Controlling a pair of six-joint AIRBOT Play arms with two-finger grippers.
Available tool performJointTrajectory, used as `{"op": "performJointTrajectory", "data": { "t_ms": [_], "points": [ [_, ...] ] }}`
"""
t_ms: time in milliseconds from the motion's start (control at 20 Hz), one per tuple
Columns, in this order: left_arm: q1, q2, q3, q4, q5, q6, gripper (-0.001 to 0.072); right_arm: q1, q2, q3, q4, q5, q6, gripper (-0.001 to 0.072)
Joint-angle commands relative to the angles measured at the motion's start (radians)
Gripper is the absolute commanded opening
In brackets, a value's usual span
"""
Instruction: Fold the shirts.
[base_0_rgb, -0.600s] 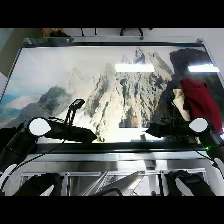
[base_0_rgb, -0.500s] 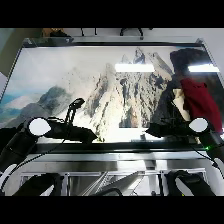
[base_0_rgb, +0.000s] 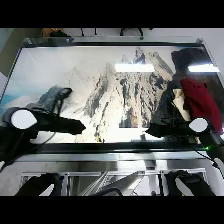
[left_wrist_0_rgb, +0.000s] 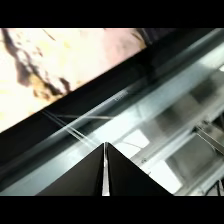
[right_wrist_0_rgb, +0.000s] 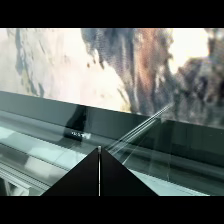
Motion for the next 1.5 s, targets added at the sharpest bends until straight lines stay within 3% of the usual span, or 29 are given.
{"op": "performJointTrajectory", "data": {
  "t_ms": [0, 300, 400, 600, 700, 800, 1050, 1100, 1200, 1250, 1350, 1450],
  "points": [
    [0.179, 0.016, 0.125, 0.178, -0.034, -0.060, 0.0708, 0.001, -0.001, 0.000, 0.000, -0.001, 0.000, 0.0022],
    [0.674, 0.031, 0.104, 0.500, 0.054, -0.075, 0.0696, 0.001, -0.001, 0.000, 0.000, -0.026, 0.000, 0.0022],
    [0.879, 0.014, 0.042, 0.542, 0.114, -0.062, 0.0697, 0.001, -0.001, 0.000, 0.000, -0.071, 0.000, 0.0022],
    [1.216, -0.113, -0.081, 0.420, 0.203, -0.026, 0.0696, 0.001, -0.003, 0.000, 0.000, -0.109, 0.000, 0.0023],
    [1.311, -0.198, -0.117, 0.256, 0.254, 0.075, 0.0696, 0.001, -0.003, 0.000, 0.000, -0.161, 0.000, 0.0023],
    [1.355, -0.291, -0.121, 0.136, 0.289, 0.157, 0.0696, 0.001, -0.003, 0.000, 0.000, -0.182, 0.000, 0.0023],
    [1.361, -0.478, -0.120, 0.122, 0.329, 0.178, 0.0689, 0.001, -0.003, 0.000, 0.000, -0.188, 0.000, 0.0023],
    [1.361, -0.499, -0.117, 0.119, 0.336, 0.178, 0.0512, 0.001, -0.003, 0.000, 0.000, -0.188, 0.000, 0.0023],
    [1.347, -0.513, -0.074, 0.119, 0.303, 0.179, 0.0064, 0.001, -0.003, 0.000, 0.000, -0.187, 0.000, 0.0023],
    [1.332, -0.506, -0.037, 0.119, 0.266, 0.179, 0.0019, 0.001, -0.003, 0.000, 0.000, -0.187, 0.000, 0.0022],
    [1.276, -0.457, 0.062, 0.106, 0.184, 0.179, 0.0018, 0.001, -0.003, 0.000, 0.001, -0.187, 0.000, 0.0023],
    [1.205, -0.385, 0.163, -0.012, 0.136, 0.179, 0.0018, 0.001, -0.002, 0.000, 0.005, -0.188, 0.000, 0.0023]
  ]
}}
